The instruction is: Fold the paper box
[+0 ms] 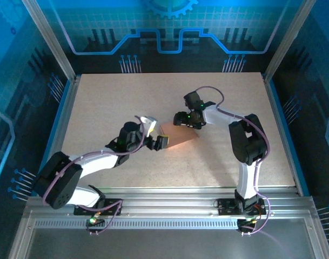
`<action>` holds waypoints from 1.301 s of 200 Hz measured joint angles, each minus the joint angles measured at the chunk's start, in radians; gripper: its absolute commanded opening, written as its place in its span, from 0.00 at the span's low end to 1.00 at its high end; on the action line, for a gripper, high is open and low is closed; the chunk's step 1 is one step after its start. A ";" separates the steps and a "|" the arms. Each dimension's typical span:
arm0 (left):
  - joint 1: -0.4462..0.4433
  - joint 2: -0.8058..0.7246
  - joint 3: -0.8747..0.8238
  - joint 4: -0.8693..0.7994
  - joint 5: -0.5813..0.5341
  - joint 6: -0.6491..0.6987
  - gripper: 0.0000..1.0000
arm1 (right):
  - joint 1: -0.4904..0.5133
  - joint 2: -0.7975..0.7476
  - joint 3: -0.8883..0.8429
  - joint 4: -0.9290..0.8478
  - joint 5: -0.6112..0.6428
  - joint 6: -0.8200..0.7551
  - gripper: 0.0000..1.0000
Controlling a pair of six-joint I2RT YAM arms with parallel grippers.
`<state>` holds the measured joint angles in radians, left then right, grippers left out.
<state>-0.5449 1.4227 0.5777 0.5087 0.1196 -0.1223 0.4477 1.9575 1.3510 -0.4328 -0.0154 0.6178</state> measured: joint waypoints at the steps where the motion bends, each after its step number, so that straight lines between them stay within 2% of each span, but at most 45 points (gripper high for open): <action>1: 0.000 0.004 0.004 -0.002 -0.003 -0.003 0.92 | 0.000 -0.002 -0.002 0.002 0.000 0.000 0.85; 28: 0.000 0.127 0.117 -0.078 -0.098 -0.039 0.88 | -0.012 -0.057 -0.075 0.021 0.003 -0.013 0.87; 59: 0.000 0.225 0.187 -0.167 -0.154 -0.055 0.83 | -0.033 -0.132 -0.174 0.046 -0.005 -0.036 0.87; 85: 0.000 0.278 0.225 -0.227 -0.161 -0.060 0.79 | -0.035 -0.157 -0.241 0.102 -0.039 -0.040 0.87; 112: 0.000 0.329 0.254 -0.248 -0.158 -0.065 0.67 | -0.035 -0.157 -0.267 0.151 -0.062 -0.040 0.86; 139: 0.000 0.336 0.269 -0.251 -0.158 -0.086 0.63 | -0.036 -0.157 -0.274 0.174 -0.075 -0.039 0.81; 151: 0.000 0.338 0.269 -0.249 -0.158 -0.092 0.64 | -0.035 -0.157 -0.275 0.177 -0.076 -0.039 0.81; 165: 0.000 0.338 0.269 -0.250 -0.158 -0.102 0.70 | -0.035 -0.157 -0.278 0.182 -0.080 -0.039 0.82; 208: 0.001 0.338 0.297 -0.295 -0.149 -0.116 0.72 | -0.038 -0.180 -0.298 0.177 -0.121 -0.029 0.96; 234: 0.003 0.338 0.349 -0.359 -0.144 -0.116 0.77 | -0.063 -0.260 -0.353 0.174 -0.153 -0.011 0.98; 260: 0.027 0.347 0.414 -0.431 -0.083 -0.116 0.77 | -0.114 -0.346 -0.422 0.202 -0.207 0.008 0.98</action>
<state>-0.5175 1.7699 0.9913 0.0776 0.0364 -0.2379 0.3340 1.6119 0.9295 -0.2306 -0.2222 0.6258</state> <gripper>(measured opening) 0.774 0.985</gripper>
